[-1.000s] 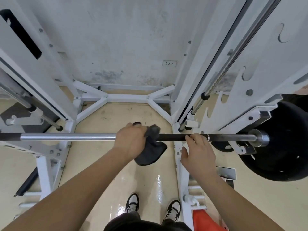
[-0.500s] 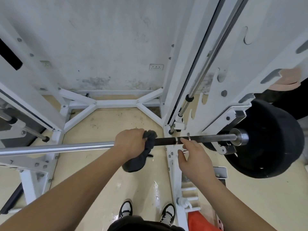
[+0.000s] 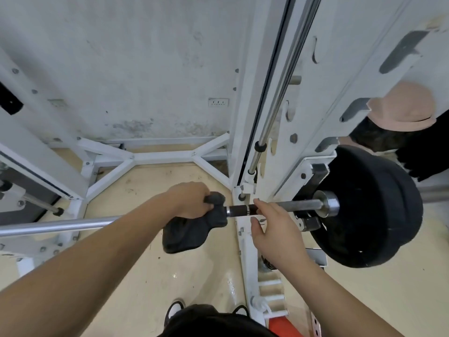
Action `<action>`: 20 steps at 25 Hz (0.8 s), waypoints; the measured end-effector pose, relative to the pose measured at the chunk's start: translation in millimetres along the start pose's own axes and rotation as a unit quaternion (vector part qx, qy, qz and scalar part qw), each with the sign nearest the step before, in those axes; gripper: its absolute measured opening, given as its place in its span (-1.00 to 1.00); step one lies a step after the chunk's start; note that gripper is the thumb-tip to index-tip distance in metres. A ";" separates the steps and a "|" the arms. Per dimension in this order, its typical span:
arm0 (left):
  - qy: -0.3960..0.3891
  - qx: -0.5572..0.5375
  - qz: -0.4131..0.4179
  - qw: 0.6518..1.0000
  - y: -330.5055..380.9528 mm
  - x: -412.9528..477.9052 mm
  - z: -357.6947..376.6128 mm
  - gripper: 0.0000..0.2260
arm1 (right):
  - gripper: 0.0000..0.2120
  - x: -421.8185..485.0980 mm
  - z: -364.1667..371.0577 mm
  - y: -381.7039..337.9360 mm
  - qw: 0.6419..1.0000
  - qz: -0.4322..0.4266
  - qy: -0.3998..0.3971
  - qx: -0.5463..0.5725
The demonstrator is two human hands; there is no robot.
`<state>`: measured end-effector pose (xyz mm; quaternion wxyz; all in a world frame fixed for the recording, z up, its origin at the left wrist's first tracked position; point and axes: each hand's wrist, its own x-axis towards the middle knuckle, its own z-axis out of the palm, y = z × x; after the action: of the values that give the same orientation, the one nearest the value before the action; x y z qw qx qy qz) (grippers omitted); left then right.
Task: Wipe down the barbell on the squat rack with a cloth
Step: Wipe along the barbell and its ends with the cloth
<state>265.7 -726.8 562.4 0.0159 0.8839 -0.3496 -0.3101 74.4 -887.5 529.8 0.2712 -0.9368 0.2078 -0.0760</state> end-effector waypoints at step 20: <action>0.185 -0.049 -0.006 0.982 23.2 -45.4 64.5 -0.77 | -0.48 0.4 27.2 -31.4 0.997 -0.031 0.030 -0.061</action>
<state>189.9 -703.7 540.4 0.1217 0.9263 -0.3194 -0.1586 92.7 -850.6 523.8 0.2050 -0.9548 0.1909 -0.0997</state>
